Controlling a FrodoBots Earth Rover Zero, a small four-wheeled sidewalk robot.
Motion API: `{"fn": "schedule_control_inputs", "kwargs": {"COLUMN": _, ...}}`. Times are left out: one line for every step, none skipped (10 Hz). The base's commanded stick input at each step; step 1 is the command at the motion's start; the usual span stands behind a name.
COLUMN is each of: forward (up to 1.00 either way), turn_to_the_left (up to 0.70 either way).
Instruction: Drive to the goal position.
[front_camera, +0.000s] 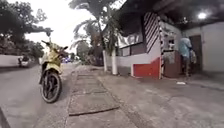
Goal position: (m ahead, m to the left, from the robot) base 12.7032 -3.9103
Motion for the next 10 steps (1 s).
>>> {"fn": "schedule_control_inputs", "kwargs": {"forward": 0.0, "turn_to_the_left": -0.45}}
{"fn": "schedule_control_inputs", "kwargs": {"forward": 0.0, "turn_to_the_left": -0.45}}
{"fn": "schedule_control_inputs", "kwargs": {"forward": 0.0, "turn_to_the_left": -0.45}}
{"fn": "schedule_control_inputs", "kwargs": {"forward": 0.0, "turn_to_the_left": -0.45}}
{"fn": "schedule_control_inputs", "kwargs": {"forward": 0.0, "turn_to_the_left": -0.45}}
{"fn": "schedule_control_inputs", "kwargs": {"forward": 0.0, "turn_to_the_left": -0.45}}
{"fn": "schedule_control_inputs", "kwargs": {"forward": 0.0, "turn_to_the_left": -0.45}}
{"fn": "schedule_control_inputs", "kwargs": {"forward": 0.0, "turn_to_the_left": -0.45}}
{"fn": "schedule_control_inputs", "kwargs": {"forward": 0.0, "turn_to_the_left": -0.45}}
{"fn": "schedule_control_inputs", "kwargs": {"forward": 0.0, "turn_to_the_left": -0.45}}
